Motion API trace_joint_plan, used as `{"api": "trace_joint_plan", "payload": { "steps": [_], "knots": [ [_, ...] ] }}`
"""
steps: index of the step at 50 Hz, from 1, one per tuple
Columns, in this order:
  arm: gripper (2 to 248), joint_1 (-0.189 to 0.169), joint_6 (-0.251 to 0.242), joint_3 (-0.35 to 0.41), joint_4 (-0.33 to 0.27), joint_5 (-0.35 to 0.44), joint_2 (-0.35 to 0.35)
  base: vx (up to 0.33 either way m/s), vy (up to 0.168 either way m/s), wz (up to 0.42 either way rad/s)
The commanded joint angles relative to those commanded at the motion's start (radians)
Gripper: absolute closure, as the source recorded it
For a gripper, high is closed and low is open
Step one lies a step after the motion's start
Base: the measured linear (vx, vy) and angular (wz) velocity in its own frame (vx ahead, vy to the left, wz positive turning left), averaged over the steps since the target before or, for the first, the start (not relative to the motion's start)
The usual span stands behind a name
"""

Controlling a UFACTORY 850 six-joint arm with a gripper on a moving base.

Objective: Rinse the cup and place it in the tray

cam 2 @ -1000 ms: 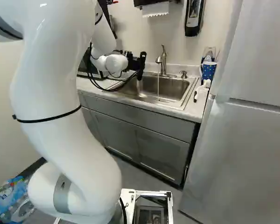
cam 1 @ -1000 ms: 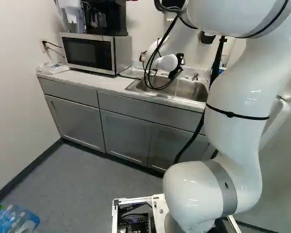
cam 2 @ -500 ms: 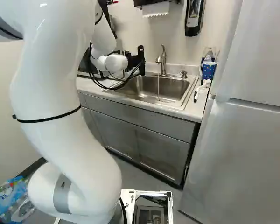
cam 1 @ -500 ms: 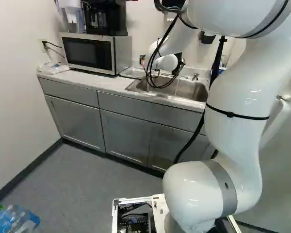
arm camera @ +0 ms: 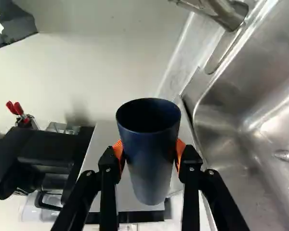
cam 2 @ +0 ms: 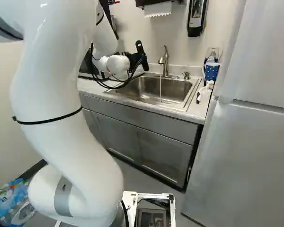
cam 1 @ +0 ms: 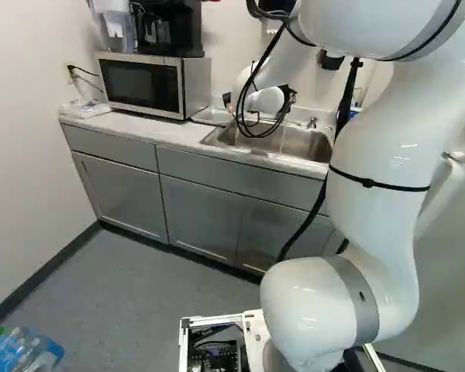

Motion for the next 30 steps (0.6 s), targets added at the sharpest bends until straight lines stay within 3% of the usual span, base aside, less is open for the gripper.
{"api": "trace_joint_plan", "payload": {
  "steps": [30],
  "knots": [
    [128,0.000,-0.315,0.000,0.000,0.000,0.000,0.000,0.000,0.000]
  ]
}}
